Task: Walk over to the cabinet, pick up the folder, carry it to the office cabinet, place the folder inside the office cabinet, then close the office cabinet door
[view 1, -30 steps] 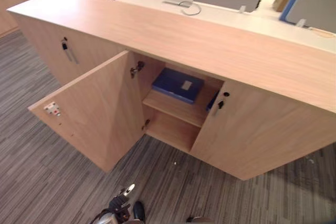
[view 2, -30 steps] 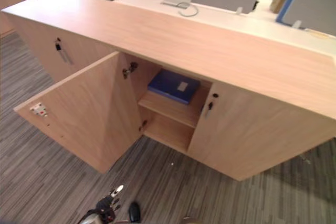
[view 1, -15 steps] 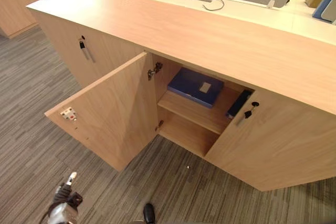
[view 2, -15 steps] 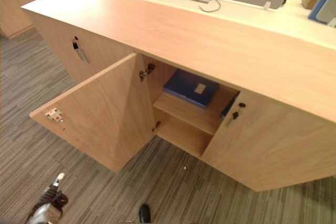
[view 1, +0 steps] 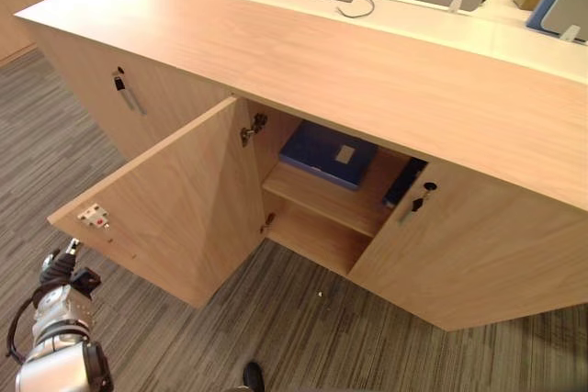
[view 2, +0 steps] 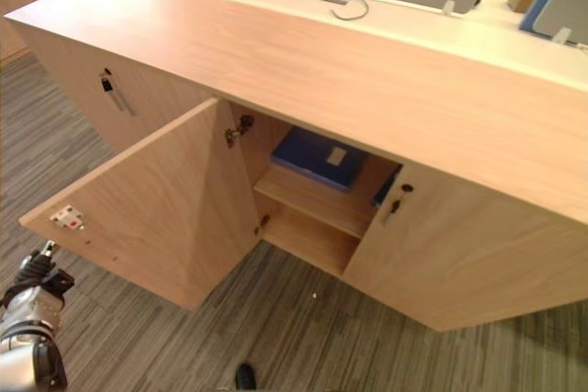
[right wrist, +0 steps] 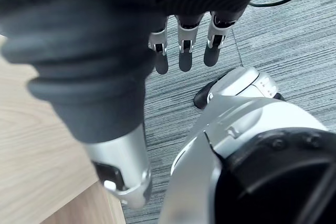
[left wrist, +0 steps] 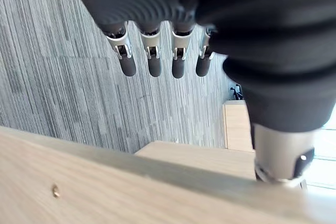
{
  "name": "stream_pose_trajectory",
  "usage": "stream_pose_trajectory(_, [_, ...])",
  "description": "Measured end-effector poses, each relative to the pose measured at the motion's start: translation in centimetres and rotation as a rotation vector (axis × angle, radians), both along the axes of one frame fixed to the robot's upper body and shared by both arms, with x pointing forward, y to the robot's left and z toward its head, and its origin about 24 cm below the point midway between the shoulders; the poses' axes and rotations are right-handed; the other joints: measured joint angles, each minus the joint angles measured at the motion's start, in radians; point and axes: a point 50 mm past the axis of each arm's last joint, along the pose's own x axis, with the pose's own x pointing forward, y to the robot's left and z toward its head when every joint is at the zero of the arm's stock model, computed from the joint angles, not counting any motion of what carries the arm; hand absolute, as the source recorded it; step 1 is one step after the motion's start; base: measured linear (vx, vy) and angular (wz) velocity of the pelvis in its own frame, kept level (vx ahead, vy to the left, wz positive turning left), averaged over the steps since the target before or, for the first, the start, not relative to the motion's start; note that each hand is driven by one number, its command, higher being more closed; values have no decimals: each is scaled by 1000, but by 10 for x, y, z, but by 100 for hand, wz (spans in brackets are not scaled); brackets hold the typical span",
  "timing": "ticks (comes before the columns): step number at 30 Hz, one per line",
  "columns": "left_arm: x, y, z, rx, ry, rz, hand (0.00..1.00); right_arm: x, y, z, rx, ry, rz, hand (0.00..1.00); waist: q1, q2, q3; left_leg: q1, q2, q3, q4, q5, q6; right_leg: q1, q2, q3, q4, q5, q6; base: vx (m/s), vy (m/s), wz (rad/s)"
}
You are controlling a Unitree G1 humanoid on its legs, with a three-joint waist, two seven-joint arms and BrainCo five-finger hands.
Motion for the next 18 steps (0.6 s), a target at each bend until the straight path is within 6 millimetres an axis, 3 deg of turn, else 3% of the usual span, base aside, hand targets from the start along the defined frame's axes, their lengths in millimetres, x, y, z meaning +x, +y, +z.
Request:
stream_pose_trajectory(5, [13, -3, 8, -48, -62, 12, 0, -13, 0, 0, 4, 25, -13, 0, 0, 8, 5, -1, 2, 26, 0, -5, -5, -20, 0, 27, 2, 0, 0, -74, -19, -20])
stream_pose_trajectory(13, [23, -15, 5, 57, 54, -126, 0, -25, -3, 1, -5, 32, -49, 0, 7, 17, 8, -15, 0, 33, 0, -1, -4, -36, -7, 27, -1, -3, -2, -40, -22, 0])
stream_pose_trajectory(16, [38, -38, 1, 106, 61, -248, 0, -24, -3, 1, -3, 31, -49, 0, 17, 16, 8, -28, -13, 21, 0, 6, 4, -41, -14, 23, -5, -3, -2, -30, -1, 11])
stream_pose_trajectory(18, [39, -64, -17, 91, 62, -338, 0, -23, -2, 1, 2, 28, -44, 0, 21, 17, 7, -34, -22, 13, 0, 9, 9, -40, -21, 20, -8, -3, -2, -17, 8, 10])
